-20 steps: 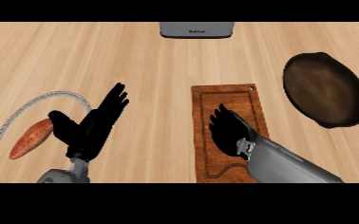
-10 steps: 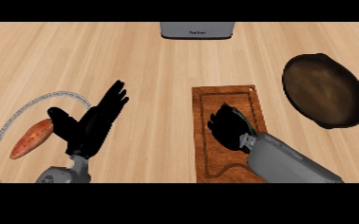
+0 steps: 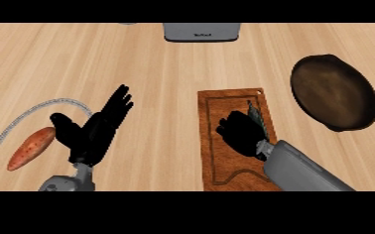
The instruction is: Pick the eggplant from the cutting board and place it in the pan
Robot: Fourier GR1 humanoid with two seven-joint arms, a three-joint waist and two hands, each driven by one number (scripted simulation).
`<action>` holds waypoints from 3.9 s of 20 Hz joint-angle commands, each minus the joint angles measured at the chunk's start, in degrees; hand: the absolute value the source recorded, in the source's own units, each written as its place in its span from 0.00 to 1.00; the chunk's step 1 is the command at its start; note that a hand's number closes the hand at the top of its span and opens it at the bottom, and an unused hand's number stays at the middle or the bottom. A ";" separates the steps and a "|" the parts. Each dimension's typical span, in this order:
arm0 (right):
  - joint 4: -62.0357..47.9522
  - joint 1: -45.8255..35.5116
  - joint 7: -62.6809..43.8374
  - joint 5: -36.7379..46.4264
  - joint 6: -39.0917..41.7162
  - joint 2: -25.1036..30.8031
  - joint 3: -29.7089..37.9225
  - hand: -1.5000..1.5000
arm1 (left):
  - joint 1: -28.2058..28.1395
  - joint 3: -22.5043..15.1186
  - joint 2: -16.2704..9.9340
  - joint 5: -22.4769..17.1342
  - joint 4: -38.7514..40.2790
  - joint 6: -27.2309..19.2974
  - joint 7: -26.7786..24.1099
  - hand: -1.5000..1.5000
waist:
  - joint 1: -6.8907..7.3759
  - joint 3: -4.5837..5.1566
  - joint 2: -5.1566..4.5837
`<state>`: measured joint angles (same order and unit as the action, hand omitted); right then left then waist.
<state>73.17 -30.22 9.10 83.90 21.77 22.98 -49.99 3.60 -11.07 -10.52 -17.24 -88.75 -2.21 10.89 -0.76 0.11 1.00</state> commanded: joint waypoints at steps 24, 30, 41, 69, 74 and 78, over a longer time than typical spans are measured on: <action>41.87 51.07 4.28 -68.00 -22.30 5.49 53.03 1.00 | -3.70 1.39 -0.62 -0.98 -2.53 1.37 -0.07 0.50 | -0.20 -0.17 -0.92; 21.57 37.64 10.36 -60.51 -25.68 4.40 56.40 1.00 | 0.42 1.31 0.51 0.58 -0.23 2.27 1.08 0.50 | 1.07 -0.14 -1.13; -8.24 16.13 20.17 -57.90 -37.85 1.86 64.35 1.00 | 1.28 0.70 2.00 2.45 -1.17 2.16 2.73 0.50 | 1.43 -0.18 -1.19; -62.26 -12.44 36.71 -60.11 -31.94 9.24 75.97 0.00 | 3.59 0.07 4.91 3.28 0.41 2.66 2.05 0.50 | 4.23 -0.71 -2.57; -65.00 -12.67 36.64 -65.76 -21.91 12.49 81.35 0.00 | 1.11 0.97 2.27 1.99 -1.36 5.17 2.63 0.50 | 4.51 -0.59 -2.43; -67.50 -11.22 34.68 -66.64 -11.63 17.47 82.14 0.00 | 1.88 0.88 3.16 2.53 -1.10 4.32 2.15 0.50 | 4.47 -0.67 -2.82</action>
<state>7.65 -42.72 44.20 19.14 1.78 37.00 30.43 6.18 -10.05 -7.19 -14.78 -89.05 2.02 12.85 3.81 -0.52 -1.77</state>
